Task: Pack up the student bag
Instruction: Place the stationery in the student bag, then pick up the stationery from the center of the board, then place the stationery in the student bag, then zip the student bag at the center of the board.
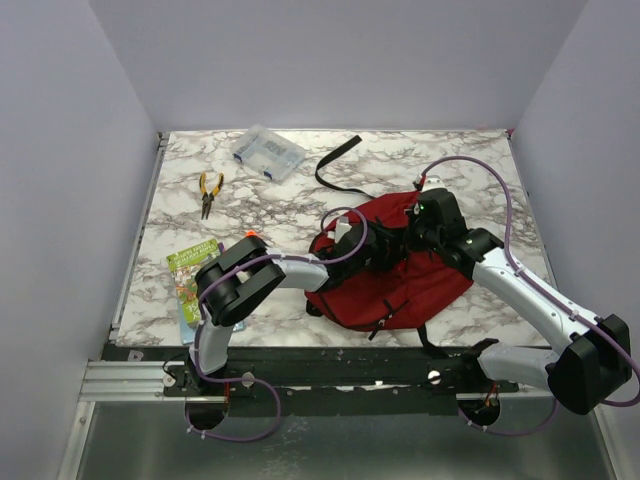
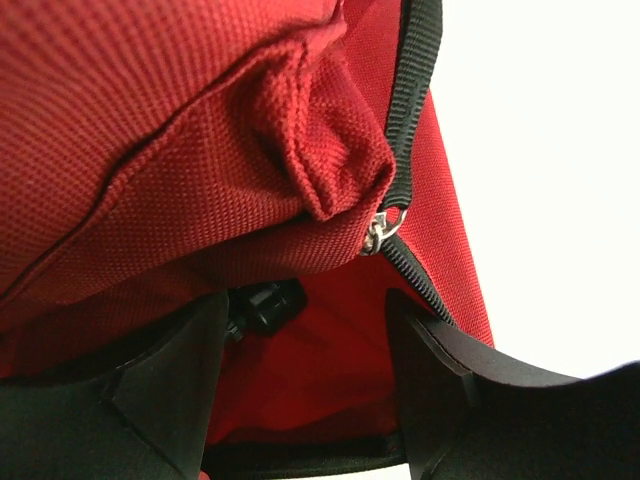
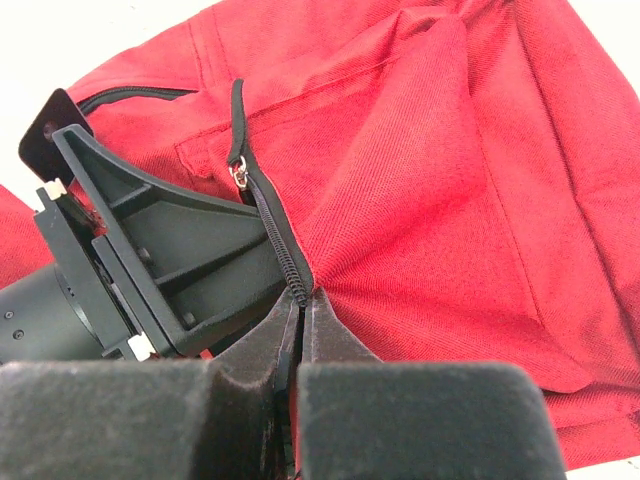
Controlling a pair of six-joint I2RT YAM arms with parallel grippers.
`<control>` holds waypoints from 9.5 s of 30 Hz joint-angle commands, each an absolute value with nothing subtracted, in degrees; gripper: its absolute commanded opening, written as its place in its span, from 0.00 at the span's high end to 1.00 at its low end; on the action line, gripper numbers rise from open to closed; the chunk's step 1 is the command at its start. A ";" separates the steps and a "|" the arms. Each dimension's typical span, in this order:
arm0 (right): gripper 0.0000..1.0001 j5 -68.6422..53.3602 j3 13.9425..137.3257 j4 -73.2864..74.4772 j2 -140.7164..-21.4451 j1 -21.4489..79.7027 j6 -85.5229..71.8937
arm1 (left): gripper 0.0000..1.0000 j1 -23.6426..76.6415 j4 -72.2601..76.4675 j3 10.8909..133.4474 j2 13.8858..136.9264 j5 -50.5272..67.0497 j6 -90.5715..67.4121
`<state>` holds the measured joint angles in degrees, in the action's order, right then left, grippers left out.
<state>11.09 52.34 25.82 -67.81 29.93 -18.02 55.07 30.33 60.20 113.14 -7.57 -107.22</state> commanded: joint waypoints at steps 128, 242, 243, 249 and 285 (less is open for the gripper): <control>0.99 10.87 52.31 23.20 -67.23 30.29 -18.28 | 1.00 47.11 7.75 59.70 98.66 44.06 -54.35; 0.99 9.97 52.16 22.94 -67.21 30.30 -18.42 | 0.65 52.01 -2.26 70.04 112.24 -3.59 -54.83; 0.99 10.02 52.18 22.98 -67.21 30.31 -18.44 | 0.74 51.90 -2.17 70.05 112.01 -3.24 -54.64; 0.99 10.45 51.85 23.07 -66.96 30.32 -18.69 | 1.00 51.00 3.08 66.17 106.59 2.01 -55.30; 0.91 -9.32 38.96 16.91 -75.43 29.40 -29.11 | 1.00 43.34 44.21 39.90 101.27 22.07 -73.78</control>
